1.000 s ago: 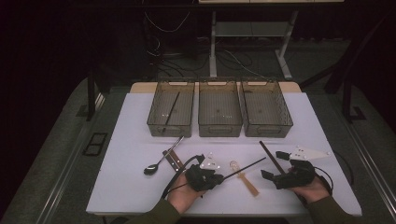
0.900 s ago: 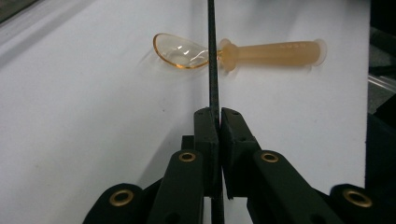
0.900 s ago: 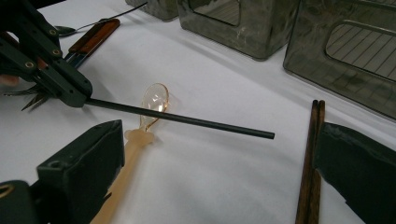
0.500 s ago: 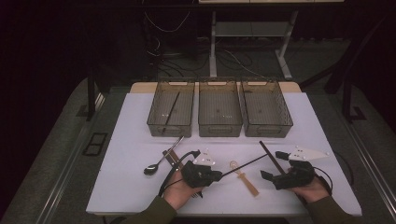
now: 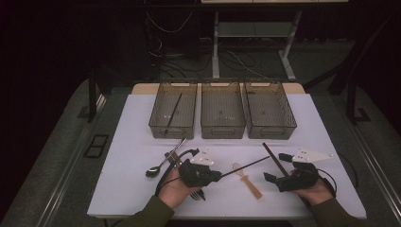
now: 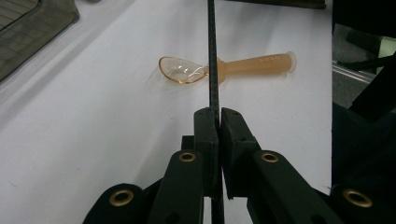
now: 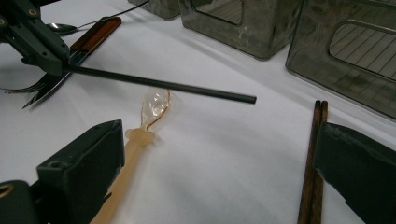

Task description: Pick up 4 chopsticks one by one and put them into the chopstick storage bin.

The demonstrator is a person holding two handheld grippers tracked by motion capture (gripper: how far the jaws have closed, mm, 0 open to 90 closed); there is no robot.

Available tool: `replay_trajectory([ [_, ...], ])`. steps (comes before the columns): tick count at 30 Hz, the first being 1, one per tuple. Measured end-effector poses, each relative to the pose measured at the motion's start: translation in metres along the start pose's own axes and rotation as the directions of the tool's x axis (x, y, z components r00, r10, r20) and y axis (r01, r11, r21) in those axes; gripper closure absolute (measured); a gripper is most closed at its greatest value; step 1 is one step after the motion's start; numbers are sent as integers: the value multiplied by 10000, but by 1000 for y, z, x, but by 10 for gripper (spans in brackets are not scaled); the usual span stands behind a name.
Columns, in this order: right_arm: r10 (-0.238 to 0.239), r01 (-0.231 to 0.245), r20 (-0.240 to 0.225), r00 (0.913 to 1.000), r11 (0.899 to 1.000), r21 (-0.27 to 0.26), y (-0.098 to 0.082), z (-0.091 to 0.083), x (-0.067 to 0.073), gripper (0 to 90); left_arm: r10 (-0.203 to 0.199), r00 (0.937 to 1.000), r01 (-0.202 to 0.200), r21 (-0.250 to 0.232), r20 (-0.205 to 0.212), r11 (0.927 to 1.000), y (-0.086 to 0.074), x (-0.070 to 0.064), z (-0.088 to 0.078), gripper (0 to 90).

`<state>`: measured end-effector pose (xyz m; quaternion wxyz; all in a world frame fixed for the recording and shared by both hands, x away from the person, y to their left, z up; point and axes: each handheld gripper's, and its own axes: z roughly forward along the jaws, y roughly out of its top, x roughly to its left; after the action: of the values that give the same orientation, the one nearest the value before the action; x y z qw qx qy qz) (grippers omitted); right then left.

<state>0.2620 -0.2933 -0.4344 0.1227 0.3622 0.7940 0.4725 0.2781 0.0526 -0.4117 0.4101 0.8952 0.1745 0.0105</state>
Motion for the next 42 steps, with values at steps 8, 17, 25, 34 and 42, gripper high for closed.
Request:
replay_trajectory([
  [8, 29, -29, -4, 10000, 10000, 7, 0, 0, 0, 23, -21, 10000, 21, 59, -87, 10000, 2, 7, -10, 849],
  [17, 112, -112, 24, 9999, 9999, -4, 0, 0, -1, 23, -183, 9994, 177, -222, -277, 9996, 7, 18, -25, 850],
  [25, 196, -196, 34, 9998, 9998, -56, -1, 0, -2, 23, -277, 9979, 260, -297, -578, 9992, 9, 28, -39, 850],
  [34, 334, -330, 154, 9993, 9992, -206, -1, -1, -4, 23, -579, 9913, 528, -465, -1180, 9975, 11, 43, -58, 850],
  [42, 348, -344, 194, 9992, 9992, -192, -1, -1, -4, 23, -979, 9809, 884, -632, -1681, 9941, 10, 68, -73, 850],
])
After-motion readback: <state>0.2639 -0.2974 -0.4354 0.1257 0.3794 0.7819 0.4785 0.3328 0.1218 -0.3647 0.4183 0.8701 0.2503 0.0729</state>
